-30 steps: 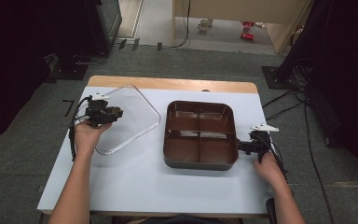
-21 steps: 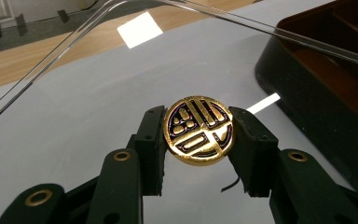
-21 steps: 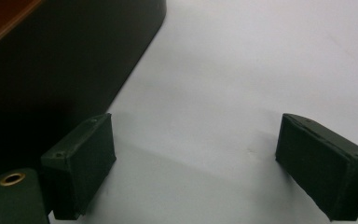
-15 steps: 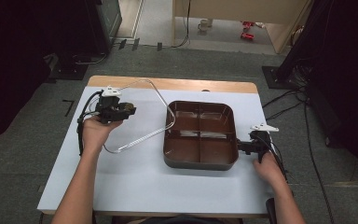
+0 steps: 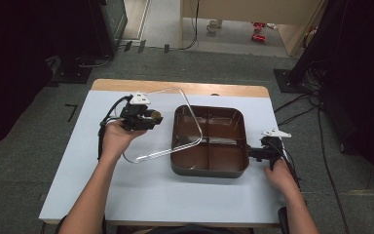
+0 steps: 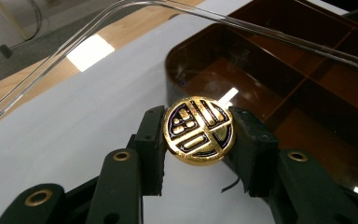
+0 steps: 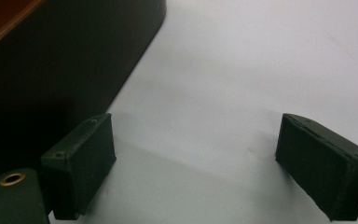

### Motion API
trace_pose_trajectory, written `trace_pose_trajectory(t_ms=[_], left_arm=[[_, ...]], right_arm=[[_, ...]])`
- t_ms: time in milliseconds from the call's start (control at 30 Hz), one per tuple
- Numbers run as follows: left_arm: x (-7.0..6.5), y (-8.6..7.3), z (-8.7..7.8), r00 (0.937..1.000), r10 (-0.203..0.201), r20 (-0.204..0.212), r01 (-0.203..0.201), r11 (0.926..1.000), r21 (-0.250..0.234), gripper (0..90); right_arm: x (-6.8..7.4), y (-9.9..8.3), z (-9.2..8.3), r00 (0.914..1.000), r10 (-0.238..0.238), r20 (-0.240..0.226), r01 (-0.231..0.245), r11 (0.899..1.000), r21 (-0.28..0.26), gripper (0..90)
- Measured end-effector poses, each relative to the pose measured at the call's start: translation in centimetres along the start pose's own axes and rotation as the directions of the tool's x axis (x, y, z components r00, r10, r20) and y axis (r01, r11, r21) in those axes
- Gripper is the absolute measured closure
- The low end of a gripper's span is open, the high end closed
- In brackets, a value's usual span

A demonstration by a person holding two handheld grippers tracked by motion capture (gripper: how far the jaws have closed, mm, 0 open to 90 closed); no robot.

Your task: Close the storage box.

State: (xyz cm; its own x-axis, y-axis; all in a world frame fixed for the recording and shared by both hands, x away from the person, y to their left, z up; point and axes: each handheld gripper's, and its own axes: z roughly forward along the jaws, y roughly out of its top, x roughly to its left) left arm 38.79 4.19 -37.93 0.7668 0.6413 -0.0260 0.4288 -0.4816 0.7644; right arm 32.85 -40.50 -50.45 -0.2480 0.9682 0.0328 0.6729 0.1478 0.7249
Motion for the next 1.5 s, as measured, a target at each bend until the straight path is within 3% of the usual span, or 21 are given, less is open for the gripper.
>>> trace_pose_trajectory(t_ms=[200, 533, 900, 1100, 1500], left_arm=[[-1.4, 0.5, 1.6, 0.9978, 0.038, 0.054, -0.038, 0.9993, -0.005, 59.2], [-3.8, 1.5, 3.9, 0.9883, 0.1, 0.116, -0.101, 0.9949, 0.006, 59.1], [-6.2, 3.2, 6.3, 0.9686, 0.15, 0.199, -0.152, 0.9883, -0.002, 59.2], [-7.4, 3.6, 7.2, 0.9518, 0.174, 0.252, -0.181, 0.9835, 0.002, 59.2], [-8.8, 4.2, 10.7, 0.9392, 0.216, 0.266, -0.242, 0.9681, 0.066, 59.1]], right_arm=[[0.0, 0.0, 0.0, 1.0, -0.003, 0.0, 0.003, 1.0, 0.001, 11.2], [0.0, 0.0, 0.0, 1.0, -0.001, 0.0, 0.001, 1.0, 0.001, 11.2], [0.0, 0.0, 0.0, 1.0, 0.0, 0.0, 0.0, 1.0, 0.002, 11.2], [0.0, 0.0, 0.0, 1.0, 0.0, 0.0, 0.0, 1.0, 0.002, 11.2], [0.0, 0.0, 0.0, 1.0, 0.0, 0.001, 0.0, 1.0, 0.002, 11.2]])
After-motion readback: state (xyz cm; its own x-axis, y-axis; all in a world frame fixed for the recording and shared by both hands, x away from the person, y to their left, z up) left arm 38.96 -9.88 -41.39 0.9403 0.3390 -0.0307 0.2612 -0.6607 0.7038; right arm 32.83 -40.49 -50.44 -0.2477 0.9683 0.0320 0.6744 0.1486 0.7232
